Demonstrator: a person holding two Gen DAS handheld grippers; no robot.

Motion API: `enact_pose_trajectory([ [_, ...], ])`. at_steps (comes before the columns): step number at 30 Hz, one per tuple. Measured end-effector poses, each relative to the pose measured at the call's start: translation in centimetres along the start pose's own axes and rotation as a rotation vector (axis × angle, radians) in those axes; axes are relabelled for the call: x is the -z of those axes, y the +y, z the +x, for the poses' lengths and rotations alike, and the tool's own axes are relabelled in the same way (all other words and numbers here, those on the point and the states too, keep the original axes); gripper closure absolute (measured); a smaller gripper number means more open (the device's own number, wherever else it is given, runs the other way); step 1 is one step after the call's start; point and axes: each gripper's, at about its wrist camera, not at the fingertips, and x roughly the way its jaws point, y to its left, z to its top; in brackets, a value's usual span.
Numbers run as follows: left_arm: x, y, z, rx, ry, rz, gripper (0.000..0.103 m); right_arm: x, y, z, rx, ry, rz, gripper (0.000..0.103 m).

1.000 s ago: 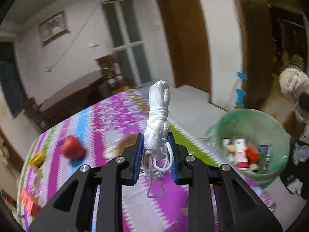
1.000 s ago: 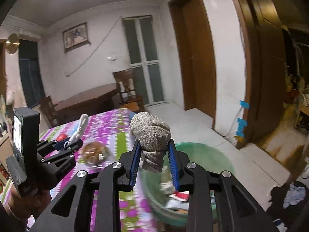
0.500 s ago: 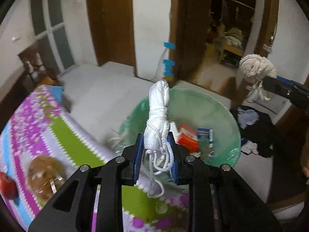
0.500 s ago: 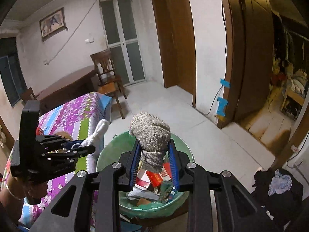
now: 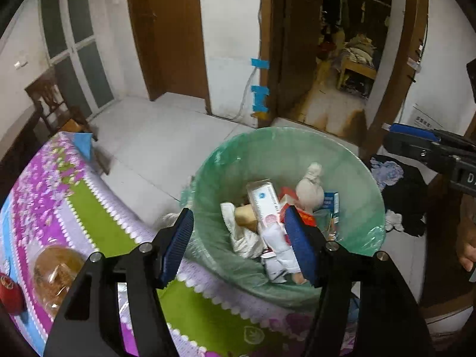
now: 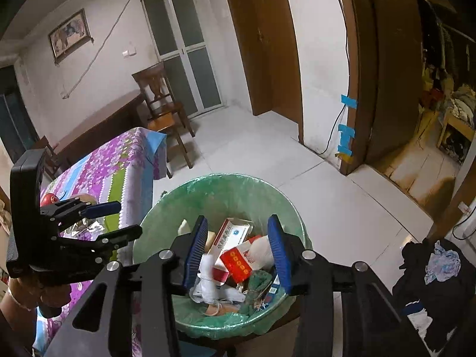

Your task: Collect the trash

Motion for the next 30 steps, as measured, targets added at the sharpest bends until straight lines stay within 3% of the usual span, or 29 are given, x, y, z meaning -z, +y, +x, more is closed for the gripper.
enact_pose_trajectory([
  [4,1.1,-0.6,-1.9,-0.046,-0.063,0.002,0.039,1.7,1.8,-1.9,0.038,-0.047,-0.04,0.059],
  [9,2.9,-1.6,-5.2,-0.081,-0.166,0.009,0.013,4.7,4.5,-5.5,0.098,-0.152,-0.088,0.021],
  [12,4.3,-1.9,-7.9,-0.066,-0.237,0.004,0.006,6.7,5.4,-8.4,0.144,-0.244,-0.102,0.004],
  [20,7.8,-2.0,-12.6,-0.071,-0.355,-0.043,0.006,11.1,4.6,-15.5,0.258,-0.457,0.063,0.004],
  [24,9.3,-1.9,-13.9,-0.104,-0.371,-0.085,0.006,12.8,4.9,-16.5,0.4,-0.413,0.046,0.004],
  [26,10.1,-2.0,-14.6,-0.118,-0.393,-0.099,0.006,14.2,5.7,-16.6,0.453,-0.439,0.007,0.004],
  [30,11.5,-2.5,-15.6,-0.108,-0.406,-0.117,0.006,16.5,7.4,-16.3,0.423,-0.427,-0.052,0.004],
])
